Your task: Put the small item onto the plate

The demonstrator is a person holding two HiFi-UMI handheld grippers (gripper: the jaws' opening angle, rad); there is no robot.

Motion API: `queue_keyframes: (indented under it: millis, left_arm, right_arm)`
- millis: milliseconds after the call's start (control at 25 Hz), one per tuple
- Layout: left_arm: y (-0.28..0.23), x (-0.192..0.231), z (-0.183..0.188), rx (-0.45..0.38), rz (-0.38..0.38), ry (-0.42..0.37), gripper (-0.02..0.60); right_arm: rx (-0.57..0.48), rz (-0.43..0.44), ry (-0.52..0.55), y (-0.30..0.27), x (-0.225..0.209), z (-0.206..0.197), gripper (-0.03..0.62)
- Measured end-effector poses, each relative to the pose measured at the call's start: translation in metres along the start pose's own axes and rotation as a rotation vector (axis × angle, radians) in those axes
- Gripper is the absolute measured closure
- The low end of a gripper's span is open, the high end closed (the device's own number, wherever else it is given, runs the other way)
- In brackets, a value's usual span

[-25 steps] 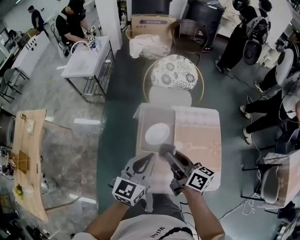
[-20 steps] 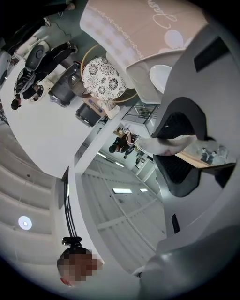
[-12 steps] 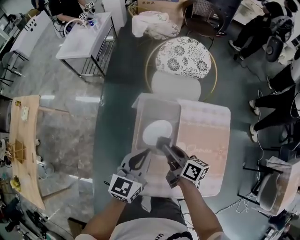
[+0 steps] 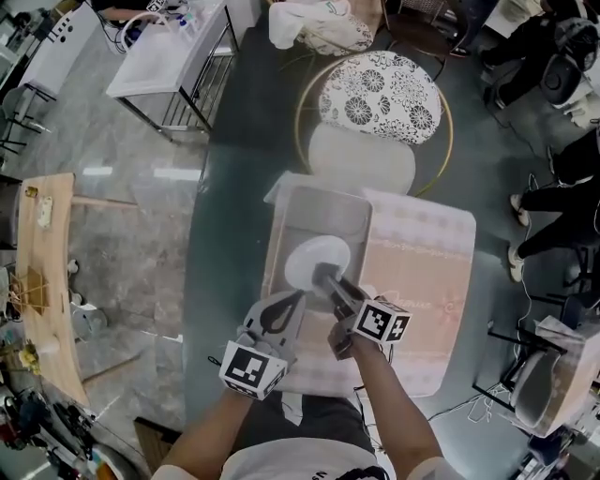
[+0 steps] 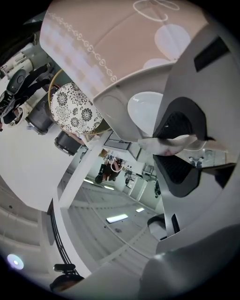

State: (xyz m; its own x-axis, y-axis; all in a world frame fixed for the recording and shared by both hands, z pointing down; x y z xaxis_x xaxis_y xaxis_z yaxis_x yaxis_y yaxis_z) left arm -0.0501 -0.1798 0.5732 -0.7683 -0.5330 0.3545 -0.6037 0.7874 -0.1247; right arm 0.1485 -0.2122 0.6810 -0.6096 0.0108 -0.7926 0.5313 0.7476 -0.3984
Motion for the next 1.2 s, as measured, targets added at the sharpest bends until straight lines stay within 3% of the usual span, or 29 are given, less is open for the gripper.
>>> queue_keyframes:
  millis: [480, 760, 1000, 1200]
  left_arm:
    - [-0.019, 0.016, -0.026, 0.04, 0.042, 0.03, 0.577]
    - [-0.017, 0.018, -0.027, 0.048, 0.07, 0.039, 0.577]
    - [-0.014, 0.023, -0.026, 0.059, 0.085, 0.037, 0.578]
    - [-0.012, 0.025, -0.027, 0.067, 0.096, 0.036, 0.578]
  right_arm:
    - [0.118, -0.137, 0.073, -0.03, -0.024, -0.008, 0.488]
    - [0.147, -0.163, 0.125, -0.046, -0.026, -0.007, 0.488]
    - [0.187, -0.155, 0.326, -0.055, -0.018, -0.002, 0.482]
    - [0.245, -0.17, 0.525, -0.06, -0.017, 0.0, 0.41]
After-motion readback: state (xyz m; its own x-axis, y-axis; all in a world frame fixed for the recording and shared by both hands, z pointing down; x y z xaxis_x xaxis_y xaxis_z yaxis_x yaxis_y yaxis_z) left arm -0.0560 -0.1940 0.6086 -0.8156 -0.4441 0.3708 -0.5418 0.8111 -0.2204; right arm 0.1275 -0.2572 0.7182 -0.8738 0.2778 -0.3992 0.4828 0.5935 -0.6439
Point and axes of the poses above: the fingertips, and each gripper's own axes: y backward along the fingers, x to its left, z out of its top, the point moved 10 cm from there along y, backward along the fingers, and after that the axes turned 13 degrees about -x, right-handed, at the moved point
